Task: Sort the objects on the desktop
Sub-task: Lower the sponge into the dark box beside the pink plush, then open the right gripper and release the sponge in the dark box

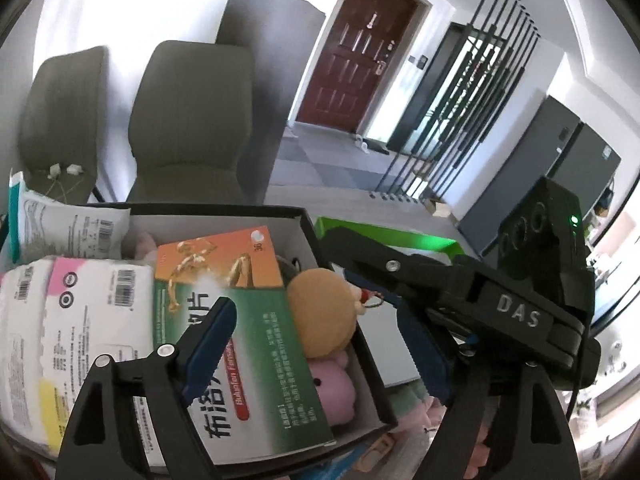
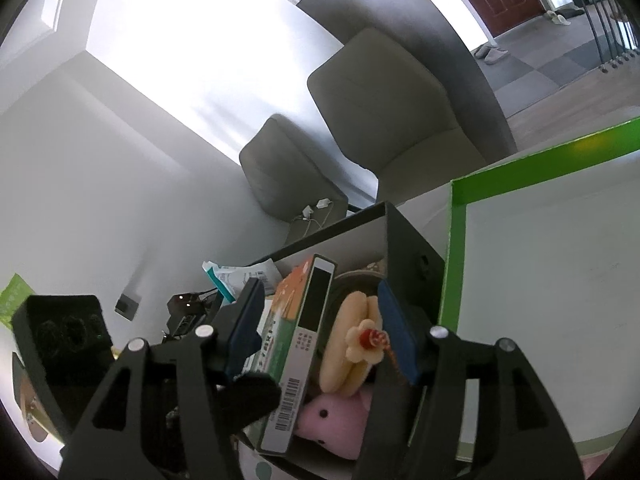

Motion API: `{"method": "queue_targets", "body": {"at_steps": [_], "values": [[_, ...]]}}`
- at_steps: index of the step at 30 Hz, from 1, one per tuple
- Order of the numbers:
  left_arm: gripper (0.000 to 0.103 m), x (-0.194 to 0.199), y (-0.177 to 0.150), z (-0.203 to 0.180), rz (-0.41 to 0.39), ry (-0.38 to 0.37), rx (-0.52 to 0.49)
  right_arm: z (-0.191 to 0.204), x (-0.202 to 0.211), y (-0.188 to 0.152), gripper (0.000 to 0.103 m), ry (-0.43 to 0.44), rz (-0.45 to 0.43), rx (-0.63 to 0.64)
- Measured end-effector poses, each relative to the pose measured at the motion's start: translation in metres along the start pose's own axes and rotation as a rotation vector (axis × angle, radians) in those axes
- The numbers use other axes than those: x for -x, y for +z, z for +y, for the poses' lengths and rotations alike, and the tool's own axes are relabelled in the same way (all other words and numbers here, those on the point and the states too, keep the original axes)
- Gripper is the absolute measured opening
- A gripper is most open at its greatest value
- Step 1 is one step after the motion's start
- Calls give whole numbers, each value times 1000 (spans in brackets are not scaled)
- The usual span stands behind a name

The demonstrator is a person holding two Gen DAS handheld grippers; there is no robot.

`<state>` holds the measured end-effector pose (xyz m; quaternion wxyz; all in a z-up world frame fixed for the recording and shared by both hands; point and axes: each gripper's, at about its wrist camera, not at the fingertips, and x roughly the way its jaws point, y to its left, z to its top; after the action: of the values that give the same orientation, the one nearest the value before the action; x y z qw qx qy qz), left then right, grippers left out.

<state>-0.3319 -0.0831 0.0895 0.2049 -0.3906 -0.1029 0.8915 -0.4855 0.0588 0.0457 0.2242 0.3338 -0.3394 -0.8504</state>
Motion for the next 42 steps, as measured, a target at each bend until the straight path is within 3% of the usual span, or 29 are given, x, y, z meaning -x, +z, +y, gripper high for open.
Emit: {"method": "queue_targets", "body": {"at_steps": [5,7,10,13,19,25,34,42], "values": [[83,14,2,10,-62,11,30,4,9,2,55,-6,-35,9],[83,21,2,15,-85,23,40,3,12,6,39,-19,-11,10],[83,29,2,24,-111,45,61,-1,17,10,30,-29,33,-11],[83,34,2,32,-132,53,88,5,19,10,28,-25,90,12],[83,32,4,40,-133,64,109,10,5,-1,19,-140,158,56],[83,28,3,38,-123,62,103,6,-15,-15,17,-64,197,5],[83,32,3,42,-133,70,124,3,6,-12,20,-42,82,-38],[83,47,3,39,-175,81,119,9,25,-7,24,-10,44,-35]]}}
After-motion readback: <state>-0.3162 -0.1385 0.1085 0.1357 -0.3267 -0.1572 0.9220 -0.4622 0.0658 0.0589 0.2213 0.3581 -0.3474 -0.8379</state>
